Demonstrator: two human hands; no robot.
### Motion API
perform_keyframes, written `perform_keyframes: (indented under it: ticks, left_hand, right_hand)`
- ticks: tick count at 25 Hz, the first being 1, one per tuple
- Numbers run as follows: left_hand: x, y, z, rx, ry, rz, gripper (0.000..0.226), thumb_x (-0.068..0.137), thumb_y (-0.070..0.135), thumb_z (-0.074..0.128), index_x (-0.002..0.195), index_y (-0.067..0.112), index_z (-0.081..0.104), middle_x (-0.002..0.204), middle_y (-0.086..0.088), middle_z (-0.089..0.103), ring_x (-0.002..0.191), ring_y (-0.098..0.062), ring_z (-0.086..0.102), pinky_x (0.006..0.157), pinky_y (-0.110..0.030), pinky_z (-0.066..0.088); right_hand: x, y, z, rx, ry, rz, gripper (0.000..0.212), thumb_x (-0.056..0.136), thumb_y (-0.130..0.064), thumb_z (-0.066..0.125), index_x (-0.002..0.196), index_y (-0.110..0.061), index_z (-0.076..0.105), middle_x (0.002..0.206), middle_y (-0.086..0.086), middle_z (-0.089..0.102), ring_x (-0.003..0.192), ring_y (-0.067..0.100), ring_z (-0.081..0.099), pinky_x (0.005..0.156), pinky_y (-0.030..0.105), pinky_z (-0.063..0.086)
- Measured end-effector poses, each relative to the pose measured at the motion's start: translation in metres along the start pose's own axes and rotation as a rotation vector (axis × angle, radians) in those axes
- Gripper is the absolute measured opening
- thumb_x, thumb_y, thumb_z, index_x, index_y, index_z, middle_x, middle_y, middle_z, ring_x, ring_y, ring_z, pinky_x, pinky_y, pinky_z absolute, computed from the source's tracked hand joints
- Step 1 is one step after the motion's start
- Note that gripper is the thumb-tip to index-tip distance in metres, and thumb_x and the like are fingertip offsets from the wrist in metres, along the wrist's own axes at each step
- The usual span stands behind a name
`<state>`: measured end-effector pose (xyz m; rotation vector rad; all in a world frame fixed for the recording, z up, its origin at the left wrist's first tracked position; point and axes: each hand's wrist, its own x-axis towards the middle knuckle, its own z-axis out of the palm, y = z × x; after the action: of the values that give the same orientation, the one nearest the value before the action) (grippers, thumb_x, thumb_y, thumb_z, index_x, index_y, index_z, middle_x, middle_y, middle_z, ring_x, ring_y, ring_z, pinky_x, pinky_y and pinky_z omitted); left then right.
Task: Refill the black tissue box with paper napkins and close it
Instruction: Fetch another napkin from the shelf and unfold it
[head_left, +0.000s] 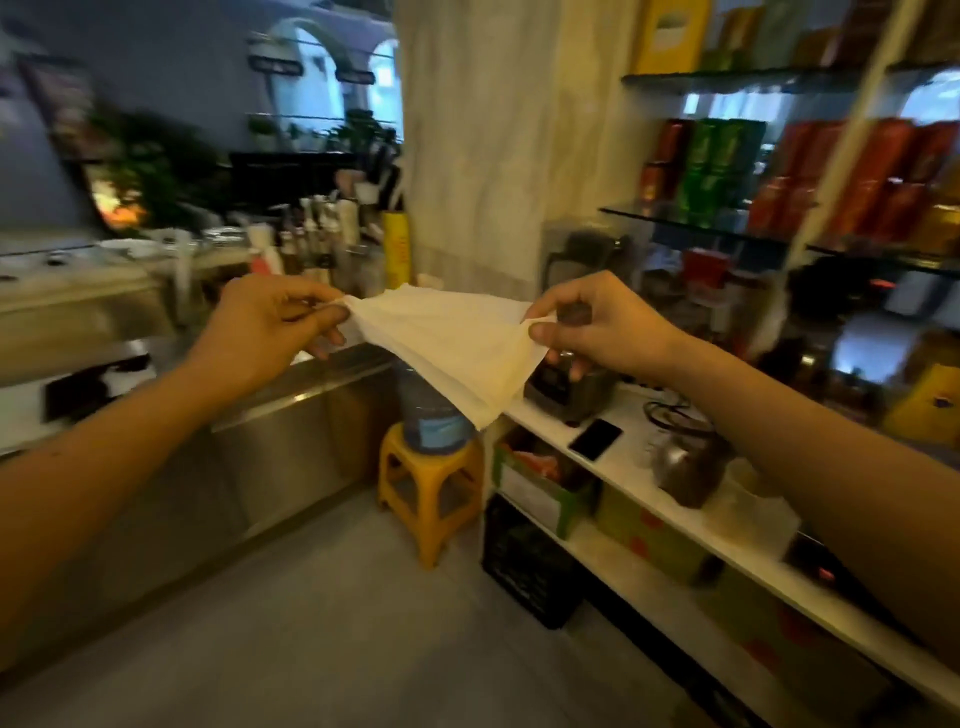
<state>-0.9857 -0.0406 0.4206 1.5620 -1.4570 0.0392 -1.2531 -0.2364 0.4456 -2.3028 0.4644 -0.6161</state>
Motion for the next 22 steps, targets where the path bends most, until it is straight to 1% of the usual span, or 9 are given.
perform_keyframes:
  ticks: [2, 4, 6, 8, 11, 15, 18, 20, 22]
  left_hand:
    - [-0.011, -0.043, -0.053, 0.008, 0.075, -0.059, 0.016, 0.086, 0.024, 0.062, 0.098, 0.033, 0.067, 0.076, 0.01, 0.074, 0.07, -0.011, 0.071, 0.068, -0.026, 0.06]
    - [-0.021, -0.081, -0.101, 0.014, 0.145, -0.116, 0.017, 0.087, 0.021, 0.062, 0.101, 0.025, 0.069, 0.079, 0.008, 0.075, 0.071, -0.014, 0.071, 0.068, -0.026, 0.06]
    - [-0.034, -0.118, -0.146, 0.065, 0.202, -0.167, 0.017, 0.09, 0.015, 0.061, 0.104, 0.015, 0.07, 0.08, 0.004, 0.075, 0.072, -0.015, 0.071, 0.067, -0.023, 0.059]
    - [-0.048, -0.155, -0.191, 0.126, 0.231, -0.219, 0.016, 0.091, 0.013, 0.06, 0.102, 0.021, 0.069, 0.08, 0.01, 0.074, 0.074, -0.011, 0.071, 0.065, -0.019, 0.058]
    - [-0.065, -0.201, -0.244, 0.229, 0.273, -0.323, 0.015, 0.092, 0.018, 0.061, 0.101, 0.029, 0.067, 0.08, 0.015, 0.073, 0.074, -0.009, 0.071, 0.066, -0.018, 0.057]
    - [-0.063, -0.252, -0.282, 0.322, 0.308, -0.356, 0.019, 0.09, 0.02, 0.061, 0.097, 0.038, 0.063, 0.078, 0.035, 0.067, 0.072, -0.003, 0.07, 0.063, -0.013, 0.055]
    - [-0.047, -0.301, -0.296, 0.368, 0.338, -0.396, 0.016, 0.089, 0.024, 0.06, 0.096, 0.038, 0.063, 0.081, 0.03, 0.069, 0.074, -0.006, 0.07, 0.063, -0.017, 0.057]
    - [-0.031, -0.341, -0.301, 0.398, 0.386, -0.429, 0.016, 0.089, 0.024, 0.06, 0.095, 0.038, 0.064, 0.077, 0.021, 0.071, 0.073, -0.007, 0.071, 0.064, -0.022, 0.059]
    - [-0.01, -0.372, -0.303, 0.422, 0.427, -0.454, 0.02, 0.09, 0.019, 0.061, 0.095, 0.038, 0.062, 0.084, 0.015, 0.069, 0.075, -0.007, 0.07, 0.066, -0.024, 0.059]
  right_hand:
    - [0.056, -0.018, 0.049, 0.039, -0.046, -0.051, 0.018, 0.091, -0.011, 0.063, 0.106, -0.002, 0.067, 0.084, 0.018, 0.067, 0.063, 0.012, 0.066, 0.05, 0.024, 0.055]
    - [0.107, -0.036, 0.098, 0.098, -0.094, -0.078, 0.016, 0.091, -0.01, 0.063, 0.105, -0.003, 0.067, 0.084, 0.017, 0.067, 0.065, 0.014, 0.066, 0.05, 0.023, 0.055]
    - [0.157, -0.053, 0.149, 0.126, -0.159, -0.129, 0.012, 0.091, -0.008, 0.062, 0.101, -0.006, 0.068, 0.08, 0.01, 0.066, 0.064, 0.011, 0.065, 0.05, 0.022, 0.054]
    - [0.205, -0.069, 0.201, 0.156, -0.215, -0.184, 0.01, 0.091, -0.009, 0.062, 0.097, -0.013, 0.068, 0.075, 0.002, 0.065, 0.061, 0.006, 0.064, 0.049, 0.023, 0.054]
    - [0.265, -0.089, 0.267, 0.169, -0.308, -0.248, 0.011, 0.091, -0.009, 0.062, 0.096, -0.017, 0.069, 0.077, 0.001, 0.066, 0.062, 0.006, 0.065, 0.05, 0.023, 0.055]
    - [0.343, -0.093, 0.333, 0.204, -0.411, -0.317, 0.013, 0.092, -0.008, 0.061, 0.103, -0.009, 0.069, 0.09, 0.003, 0.067, 0.068, 0.008, 0.067, 0.052, 0.025, 0.057]
    - [0.405, -0.077, 0.372, 0.219, -0.452, -0.352, 0.017, 0.092, -0.009, 0.061, 0.107, -0.006, 0.068, 0.103, 0.007, 0.066, 0.075, 0.012, 0.069, 0.056, 0.028, 0.059]
    - [0.451, -0.064, 0.397, 0.237, -0.475, -0.354, 0.018, 0.092, -0.009, 0.061, 0.108, -0.004, 0.067, 0.105, 0.011, 0.066, 0.076, 0.016, 0.069, 0.058, 0.03, 0.06]
    - [0.494, -0.052, 0.415, 0.246, -0.503, -0.363, 0.019, 0.091, -0.008, 0.062, 0.108, -0.003, 0.068, 0.104, 0.014, 0.066, 0.074, 0.017, 0.069, 0.056, 0.028, 0.059]
